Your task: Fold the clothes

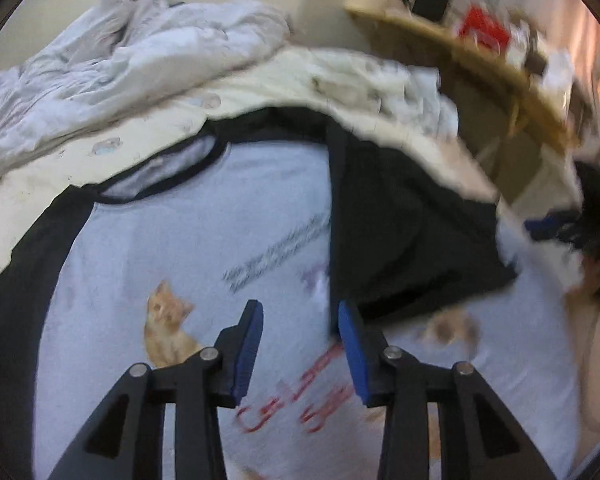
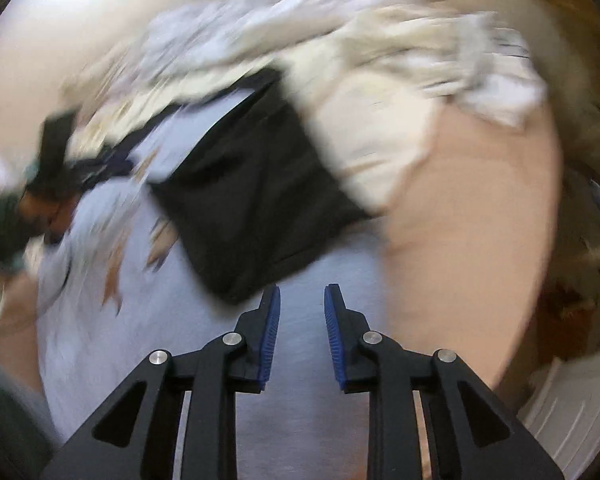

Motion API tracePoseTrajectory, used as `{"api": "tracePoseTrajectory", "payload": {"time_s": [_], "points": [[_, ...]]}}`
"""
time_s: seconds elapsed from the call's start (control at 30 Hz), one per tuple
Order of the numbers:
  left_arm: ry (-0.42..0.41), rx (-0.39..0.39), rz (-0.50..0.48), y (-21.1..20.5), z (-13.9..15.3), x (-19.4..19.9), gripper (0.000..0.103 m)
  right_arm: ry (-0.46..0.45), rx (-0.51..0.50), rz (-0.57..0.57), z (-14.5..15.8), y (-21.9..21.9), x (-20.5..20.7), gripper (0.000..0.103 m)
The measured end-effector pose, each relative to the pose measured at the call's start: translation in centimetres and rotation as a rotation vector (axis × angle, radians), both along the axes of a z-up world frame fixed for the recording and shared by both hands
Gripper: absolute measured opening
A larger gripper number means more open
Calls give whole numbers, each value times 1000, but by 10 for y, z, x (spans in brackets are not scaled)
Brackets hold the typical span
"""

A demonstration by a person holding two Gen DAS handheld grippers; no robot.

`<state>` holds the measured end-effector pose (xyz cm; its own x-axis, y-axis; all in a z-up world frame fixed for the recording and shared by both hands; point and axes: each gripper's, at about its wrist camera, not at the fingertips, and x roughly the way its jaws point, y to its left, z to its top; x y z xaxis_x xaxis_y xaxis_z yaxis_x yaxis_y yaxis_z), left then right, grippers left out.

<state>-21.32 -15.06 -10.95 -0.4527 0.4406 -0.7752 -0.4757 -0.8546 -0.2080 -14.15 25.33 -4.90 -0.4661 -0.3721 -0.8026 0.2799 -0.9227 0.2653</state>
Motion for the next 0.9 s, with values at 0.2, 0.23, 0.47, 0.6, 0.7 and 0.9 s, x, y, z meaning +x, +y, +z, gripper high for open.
{"api": "tracePoseTrajectory", "payload": {"time_s": [0.2, 0.23, 0.47, 0.6, 0.7, 0.9], "points": [[-39, 170, -70, 100, 9, 9, 40, -44, -20, -115, -23, 1, -38, 16], [-34, 180, -69, 119, 7, 13, 40, -51, -4, -99, -28, -5, -44, 15], [-101, 94, -46, 192, -39, 17, 40, -10, 59, -227, -48, 0, -70, 3], [-80, 62, -52, 197, -40, 25, 40, 47, 76, -318, -42, 13, -67, 0], [-85, 51, -61, 195, -39, 26, 40, 64, 172, -362, -33, 15, -63, 8], [-92, 123, -74, 188, -32, 29, 41, 35, -34, -364, -18, 40, -61, 10]]}}
